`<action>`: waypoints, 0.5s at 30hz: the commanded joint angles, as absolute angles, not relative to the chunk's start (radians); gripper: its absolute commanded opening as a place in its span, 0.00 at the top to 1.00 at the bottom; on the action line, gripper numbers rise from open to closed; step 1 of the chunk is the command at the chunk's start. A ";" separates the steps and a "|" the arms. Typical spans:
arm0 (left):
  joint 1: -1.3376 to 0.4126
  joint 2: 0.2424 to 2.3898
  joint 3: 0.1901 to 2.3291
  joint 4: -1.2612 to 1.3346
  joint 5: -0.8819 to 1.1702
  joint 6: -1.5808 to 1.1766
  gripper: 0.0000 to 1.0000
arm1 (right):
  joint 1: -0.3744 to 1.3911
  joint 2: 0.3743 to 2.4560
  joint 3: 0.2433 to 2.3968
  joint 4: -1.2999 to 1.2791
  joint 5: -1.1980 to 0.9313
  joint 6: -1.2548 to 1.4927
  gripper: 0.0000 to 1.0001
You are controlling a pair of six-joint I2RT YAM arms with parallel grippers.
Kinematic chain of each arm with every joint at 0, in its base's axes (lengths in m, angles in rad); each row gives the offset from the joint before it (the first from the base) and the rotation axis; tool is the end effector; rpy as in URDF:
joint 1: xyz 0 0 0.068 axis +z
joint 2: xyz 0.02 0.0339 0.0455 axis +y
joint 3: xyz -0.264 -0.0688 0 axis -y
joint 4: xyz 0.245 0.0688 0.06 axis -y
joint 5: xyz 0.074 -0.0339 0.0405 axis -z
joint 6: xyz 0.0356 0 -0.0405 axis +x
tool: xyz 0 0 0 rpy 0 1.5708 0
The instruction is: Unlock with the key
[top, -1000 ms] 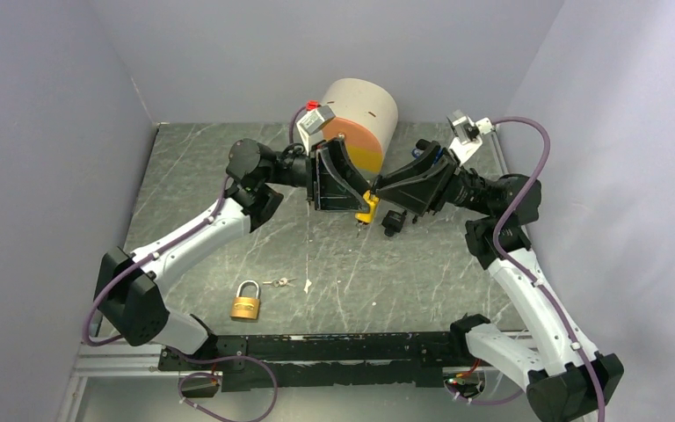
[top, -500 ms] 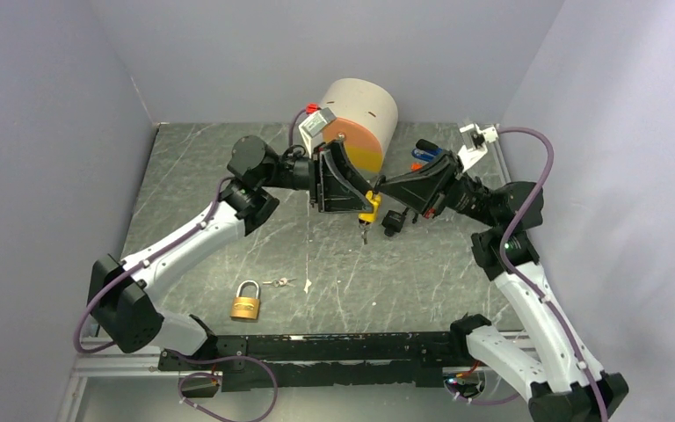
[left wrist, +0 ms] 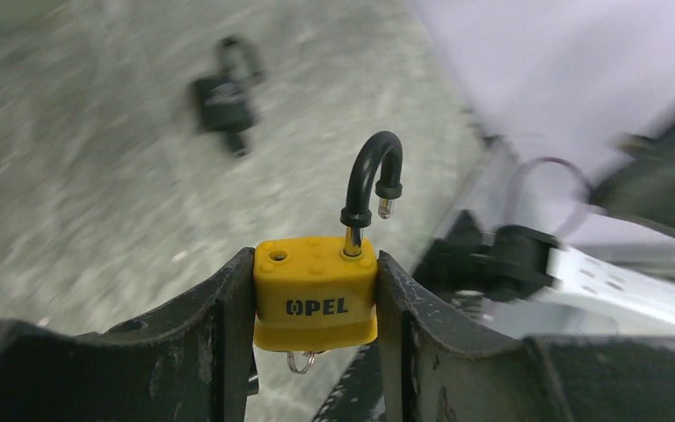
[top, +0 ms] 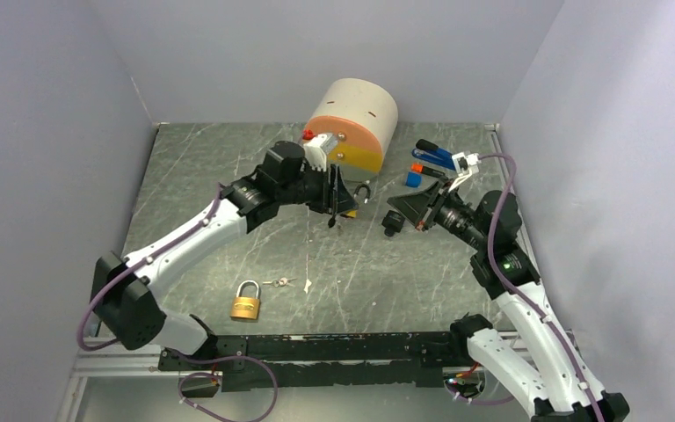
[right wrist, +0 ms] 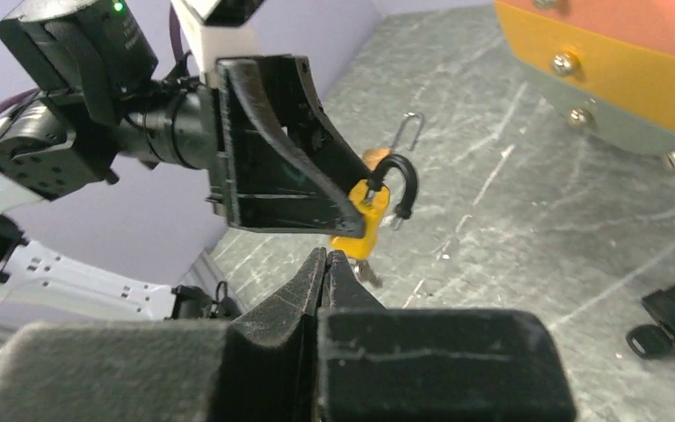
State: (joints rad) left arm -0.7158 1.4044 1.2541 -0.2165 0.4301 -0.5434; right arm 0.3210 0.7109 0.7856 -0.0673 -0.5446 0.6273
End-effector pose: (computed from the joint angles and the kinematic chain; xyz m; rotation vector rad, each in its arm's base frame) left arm 0.2368 -0.2256 0.3583 0.4929 2.0574 -1.2158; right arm 0.1500 0.0693 0.3647 -0.2040 1.6764 1.1516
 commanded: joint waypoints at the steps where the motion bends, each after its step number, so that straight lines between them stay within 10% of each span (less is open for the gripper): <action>1: -0.707 1.483 1.347 -0.427 0.111 -0.519 0.97 | 0.321 0.747 0.803 -0.167 -0.377 0.603 0.93; 6: -0.702 1.617 1.393 -0.450 0.127 -0.526 0.97 | 0.319 0.807 0.849 -0.328 -0.236 0.590 0.57; 15: -0.704 1.874 1.486 -0.506 0.132 -0.623 0.97 | 0.319 0.792 0.834 -0.371 -0.190 0.592 0.48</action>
State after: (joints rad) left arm -0.7002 1.8301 1.4155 -0.4923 0.1593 -0.5537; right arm 0.3202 0.8089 0.7975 -0.3450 -0.2520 0.6044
